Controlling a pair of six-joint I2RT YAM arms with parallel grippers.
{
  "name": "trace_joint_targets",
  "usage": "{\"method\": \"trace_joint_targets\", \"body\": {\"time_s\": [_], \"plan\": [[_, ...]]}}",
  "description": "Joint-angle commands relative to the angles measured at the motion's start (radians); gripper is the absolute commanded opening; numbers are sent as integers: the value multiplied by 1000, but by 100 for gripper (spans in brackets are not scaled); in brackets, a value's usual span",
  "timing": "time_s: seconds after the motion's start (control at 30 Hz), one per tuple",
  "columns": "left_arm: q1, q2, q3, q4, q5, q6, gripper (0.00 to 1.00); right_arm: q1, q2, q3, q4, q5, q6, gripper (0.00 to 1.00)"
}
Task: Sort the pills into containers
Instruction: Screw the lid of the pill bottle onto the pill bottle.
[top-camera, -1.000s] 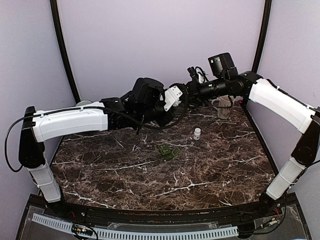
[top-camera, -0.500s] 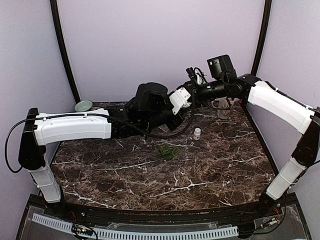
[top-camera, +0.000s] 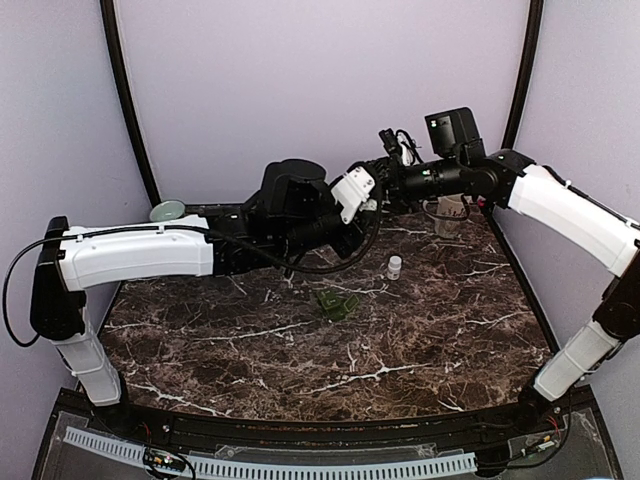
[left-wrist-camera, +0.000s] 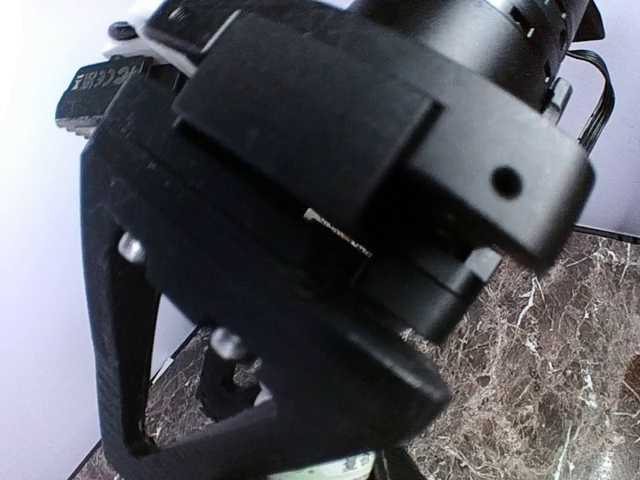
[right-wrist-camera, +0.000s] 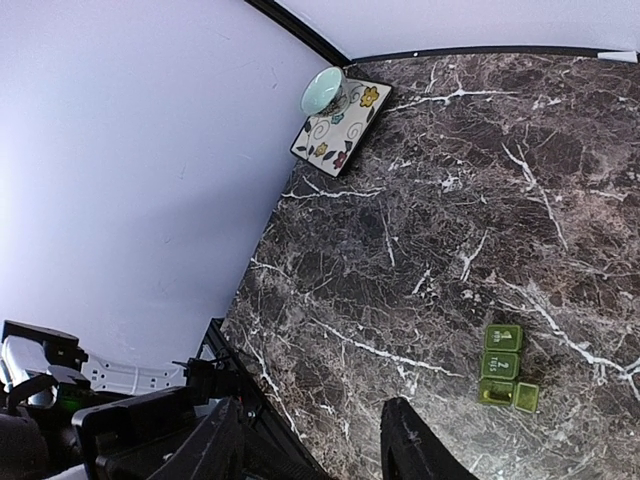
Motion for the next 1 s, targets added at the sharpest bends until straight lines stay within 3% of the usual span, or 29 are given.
{"method": "trace_joint_targets", "body": {"time_s": [0.0, 0.97], "plan": [[17, -68, -8, 12, 1, -35, 0, 4, -38, -16, 11, 12, -9, 47], [76, -58, 29, -135, 137, -141, 0, -5, -68, 31, -54, 59, -73, 53]]}}
